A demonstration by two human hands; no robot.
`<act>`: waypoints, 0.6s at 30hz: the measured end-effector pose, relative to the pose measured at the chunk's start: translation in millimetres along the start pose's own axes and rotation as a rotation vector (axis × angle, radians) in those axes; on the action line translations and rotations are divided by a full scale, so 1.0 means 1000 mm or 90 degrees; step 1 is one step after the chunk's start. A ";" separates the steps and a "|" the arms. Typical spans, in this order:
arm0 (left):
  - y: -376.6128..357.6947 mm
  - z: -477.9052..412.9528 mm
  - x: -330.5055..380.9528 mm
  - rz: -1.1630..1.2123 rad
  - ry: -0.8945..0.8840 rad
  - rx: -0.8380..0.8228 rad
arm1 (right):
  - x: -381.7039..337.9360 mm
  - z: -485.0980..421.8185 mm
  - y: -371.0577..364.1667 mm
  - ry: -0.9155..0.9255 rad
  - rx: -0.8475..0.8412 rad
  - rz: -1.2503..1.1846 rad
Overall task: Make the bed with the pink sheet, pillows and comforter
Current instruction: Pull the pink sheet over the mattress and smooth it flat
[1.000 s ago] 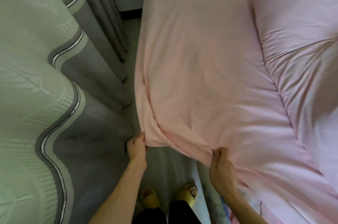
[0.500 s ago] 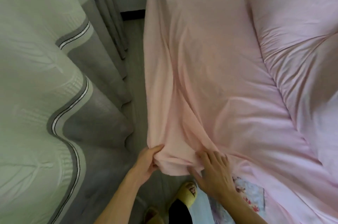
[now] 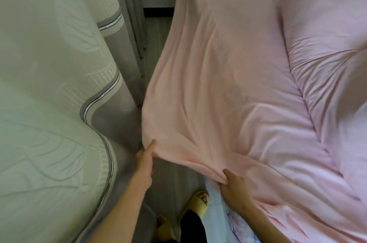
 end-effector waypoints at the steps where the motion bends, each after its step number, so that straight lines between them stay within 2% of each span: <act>1: -0.012 0.008 -0.028 -0.061 0.064 -0.024 | -0.002 0.006 -0.002 0.001 0.006 -0.039; 3: -0.049 0.036 -0.085 -0.155 0.188 -0.163 | -0.008 0.017 -0.010 0.008 0.001 -0.081; 5: -0.091 0.066 -0.125 -0.143 0.252 -0.310 | -0.012 0.021 -0.019 0.005 -0.018 -0.110; 6: -0.104 0.078 -0.138 -0.108 0.257 -0.333 | -0.010 0.024 -0.023 -0.004 -0.019 -0.121; 8: -0.109 0.082 -0.147 -0.042 0.185 -0.263 | -0.001 0.030 -0.025 -0.013 0.002 -0.095; 10: -0.096 0.075 -0.136 -0.046 0.107 -0.156 | 0.006 0.037 -0.024 -0.006 0.018 0.011; 12: -0.084 0.067 -0.127 -0.058 0.070 -0.125 | 0.016 0.047 -0.028 0.010 0.003 0.133; 14: -0.073 0.061 -0.115 -0.149 0.028 -0.112 | 0.027 0.054 -0.033 0.024 0.011 0.205; 16: -0.063 0.059 -0.100 -0.267 -0.015 -0.079 | 0.038 0.059 -0.029 0.029 0.090 0.213; 18: -0.053 0.061 -0.087 -0.295 -0.046 -0.033 | 0.050 0.066 -0.019 0.017 0.217 0.176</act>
Point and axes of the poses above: each hand's wrist, its own z-axis away from the middle knuckle, its own y-axis out of the back of the hand, x = y × z, the point moved 8 cm from there along -z, towards the middle knuckle, and after that the axes turned 7 degrees about -x, right-handed, at the moved point
